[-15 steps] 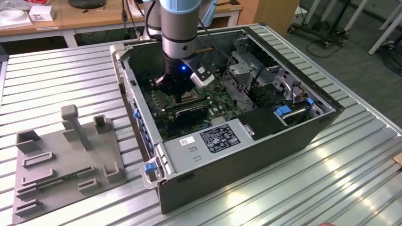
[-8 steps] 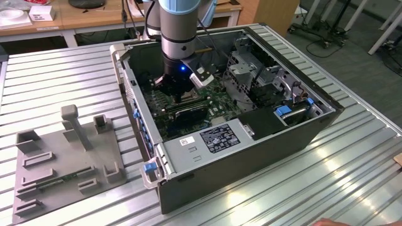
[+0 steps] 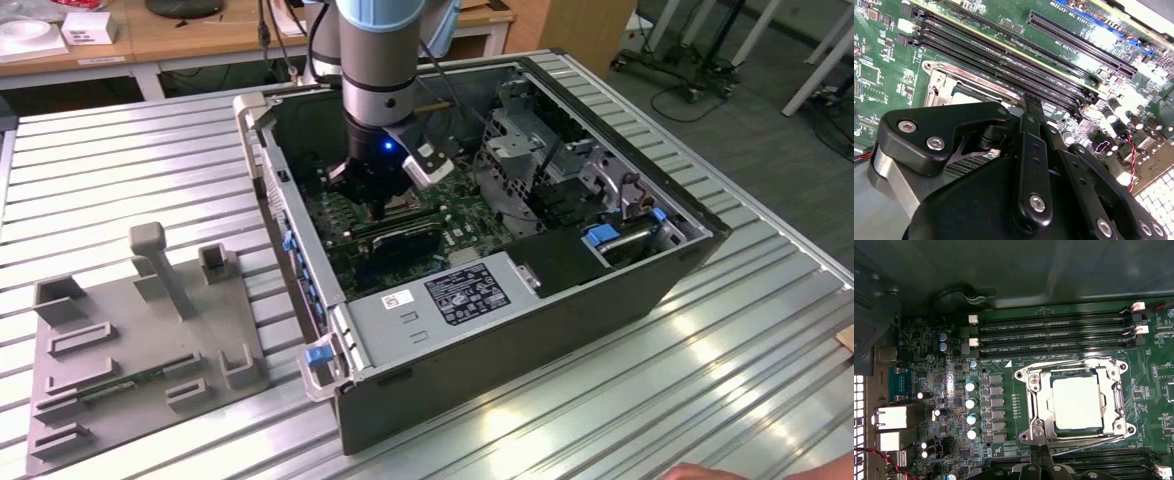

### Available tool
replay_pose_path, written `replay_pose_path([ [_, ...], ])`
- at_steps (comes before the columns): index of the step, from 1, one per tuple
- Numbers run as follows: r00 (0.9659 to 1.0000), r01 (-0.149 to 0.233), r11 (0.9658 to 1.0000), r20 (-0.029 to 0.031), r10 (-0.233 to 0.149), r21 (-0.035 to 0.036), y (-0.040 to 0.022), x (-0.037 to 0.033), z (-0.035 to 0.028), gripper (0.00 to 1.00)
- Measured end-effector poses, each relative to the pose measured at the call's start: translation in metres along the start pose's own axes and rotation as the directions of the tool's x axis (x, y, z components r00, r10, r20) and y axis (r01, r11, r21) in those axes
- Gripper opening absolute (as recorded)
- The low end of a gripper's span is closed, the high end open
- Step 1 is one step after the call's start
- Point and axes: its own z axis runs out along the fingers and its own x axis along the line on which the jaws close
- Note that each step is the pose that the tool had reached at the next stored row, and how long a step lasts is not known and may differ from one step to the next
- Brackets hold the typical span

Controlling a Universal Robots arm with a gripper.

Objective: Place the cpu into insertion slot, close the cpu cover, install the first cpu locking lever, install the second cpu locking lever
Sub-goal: 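Install the second cpu locking lever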

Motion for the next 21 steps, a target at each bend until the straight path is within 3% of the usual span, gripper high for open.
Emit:
replay_pose_path([
  [16, 1.0000, 0.000, 1.0000, 0.0067, 0.000, -0.0016, -0.0006, 0.0058, 0.0041, 0.11],
  [19, 1.0000, 0.000, 1.0000, 0.0063, 0.000, -0.0060, -0.0002, 0.0063, 0.0047, 0.11],
  [21, 1.0000, 0.000, 0.9999, 0.0057, 0.000, -0.0131, -0.0002, 0.0070, 0.0053, 0.11],
])
